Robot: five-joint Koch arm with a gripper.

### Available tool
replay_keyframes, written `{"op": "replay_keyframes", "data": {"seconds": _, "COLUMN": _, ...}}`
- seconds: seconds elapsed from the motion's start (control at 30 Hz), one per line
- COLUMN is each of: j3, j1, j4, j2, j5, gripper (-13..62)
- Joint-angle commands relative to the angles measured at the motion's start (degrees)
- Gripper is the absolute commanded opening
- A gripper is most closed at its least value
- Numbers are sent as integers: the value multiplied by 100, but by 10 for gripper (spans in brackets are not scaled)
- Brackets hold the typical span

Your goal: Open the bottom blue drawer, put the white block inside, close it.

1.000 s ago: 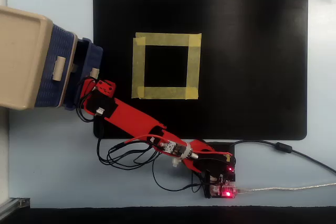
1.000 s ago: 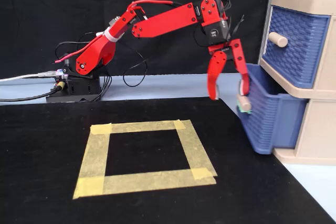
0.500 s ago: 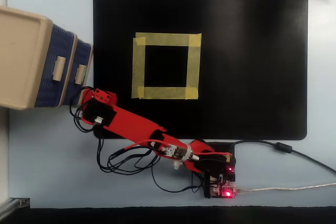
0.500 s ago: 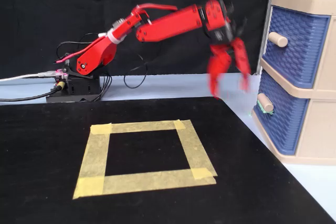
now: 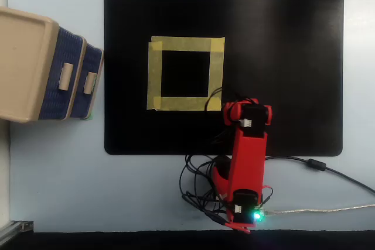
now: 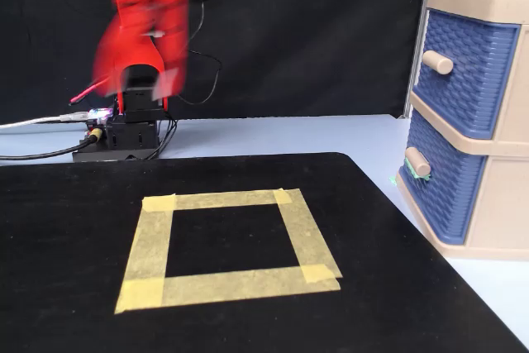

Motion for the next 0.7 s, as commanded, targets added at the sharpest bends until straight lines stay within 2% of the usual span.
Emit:
{"op": "replay_keyframes", "data": {"seconds": 0.0, "j3": 773, "j1": 554, "j4": -281, "j2": 439, "j5": 896, "gripper": 339}}
{"op": "replay_keyframes", "data": {"seconds": 0.13, "j3": 3173, "j1": 650, "j4": -1028, "j2": 1354, "j5": 809, "gripper": 339}}
{"op": "replay_keyframes", "data": {"seconds": 0.33, "j3": 5098, "j1": 659, "j4": -1406, "j2": 3410, "j5": 343, "gripper": 339}}
{"op": "replay_keyframes", "data": {"seconds": 0.47, "j3": 5783, "j1": 659, "j4": -1187, "j2": 3375, "j5": 255, "gripper": 345}}
{"op": "replay_keyframes", "data": {"seconds": 0.67, "j3": 5854, "j1": 668, "j4": -1336, "j2": 3375, "j5": 281, "gripper": 345}}
